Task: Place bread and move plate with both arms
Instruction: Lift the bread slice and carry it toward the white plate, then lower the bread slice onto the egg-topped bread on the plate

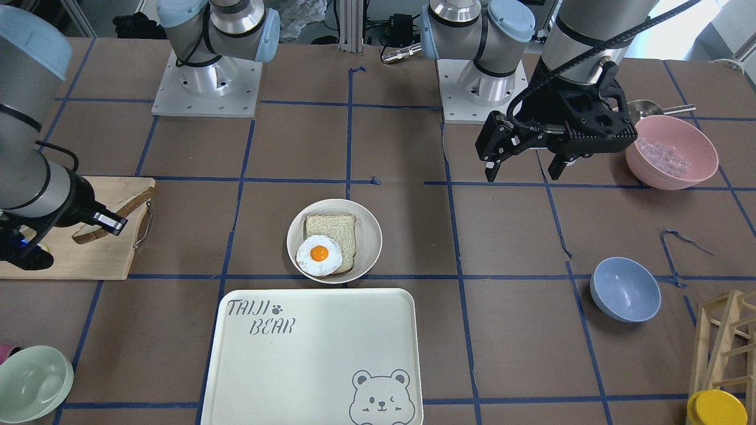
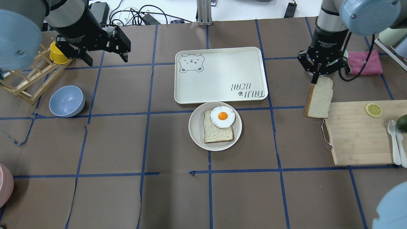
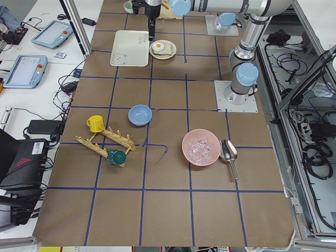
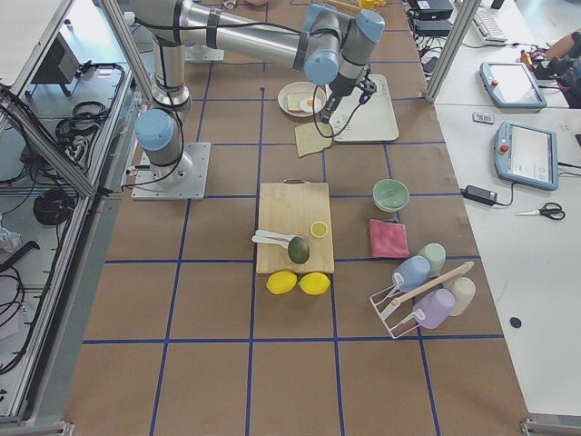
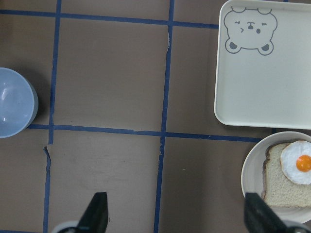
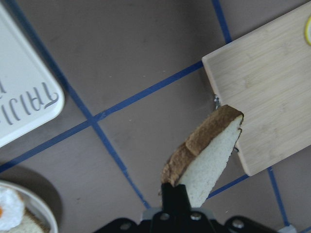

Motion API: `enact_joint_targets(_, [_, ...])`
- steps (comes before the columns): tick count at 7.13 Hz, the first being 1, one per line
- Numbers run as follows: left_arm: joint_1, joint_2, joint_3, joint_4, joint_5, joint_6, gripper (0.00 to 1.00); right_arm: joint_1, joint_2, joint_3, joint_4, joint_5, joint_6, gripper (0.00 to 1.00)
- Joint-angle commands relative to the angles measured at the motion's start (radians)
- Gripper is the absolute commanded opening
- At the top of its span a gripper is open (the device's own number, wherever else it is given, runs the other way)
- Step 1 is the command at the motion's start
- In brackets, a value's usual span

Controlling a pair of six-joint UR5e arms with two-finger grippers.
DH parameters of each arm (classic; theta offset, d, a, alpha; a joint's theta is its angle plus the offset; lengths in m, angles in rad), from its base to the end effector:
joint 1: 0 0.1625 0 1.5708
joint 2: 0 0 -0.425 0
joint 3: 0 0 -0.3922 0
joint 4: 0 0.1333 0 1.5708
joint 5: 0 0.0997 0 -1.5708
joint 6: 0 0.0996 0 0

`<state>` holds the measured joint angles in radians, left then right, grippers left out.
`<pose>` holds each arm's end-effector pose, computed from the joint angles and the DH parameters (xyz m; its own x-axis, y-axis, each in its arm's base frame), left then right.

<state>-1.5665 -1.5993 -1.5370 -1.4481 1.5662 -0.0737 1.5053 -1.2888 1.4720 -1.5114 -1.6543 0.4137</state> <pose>-0.1315 -0.5165 0.5033 -0.9970 -0.0767 0.0139 -0.0779 0.9888 -0.1270 0.0870 -0.5838 0.3790 -0.8862 0.4308 0.1707 0.4584 0.8687 0.1874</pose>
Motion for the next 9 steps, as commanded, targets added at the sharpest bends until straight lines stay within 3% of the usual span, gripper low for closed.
enact_joint_targets(1, [0.002,-0.001,0.0,0.0,0.0,0.0,1.0,0.131,0.023,-0.027,0.0,0.086,0.188,0.0])
enact_joint_targets(4, [0.003,0.001,-0.002,0.0,0.0,0.008,1.0,0.292,0.114,-0.104,-0.039,0.168,0.411,0.0])
enact_joint_targets(7, [0.005,0.001,-0.002,0.0,0.0,0.008,1.0,0.326,0.163,-0.087,-0.062,0.247,0.497,0.0])
enact_joint_targets(9, [0.005,0.001,-0.002,0.0,0.0,0.009,1.0,0.348,0.195,-0.087,-0.098,0.246,0.498,0.0])
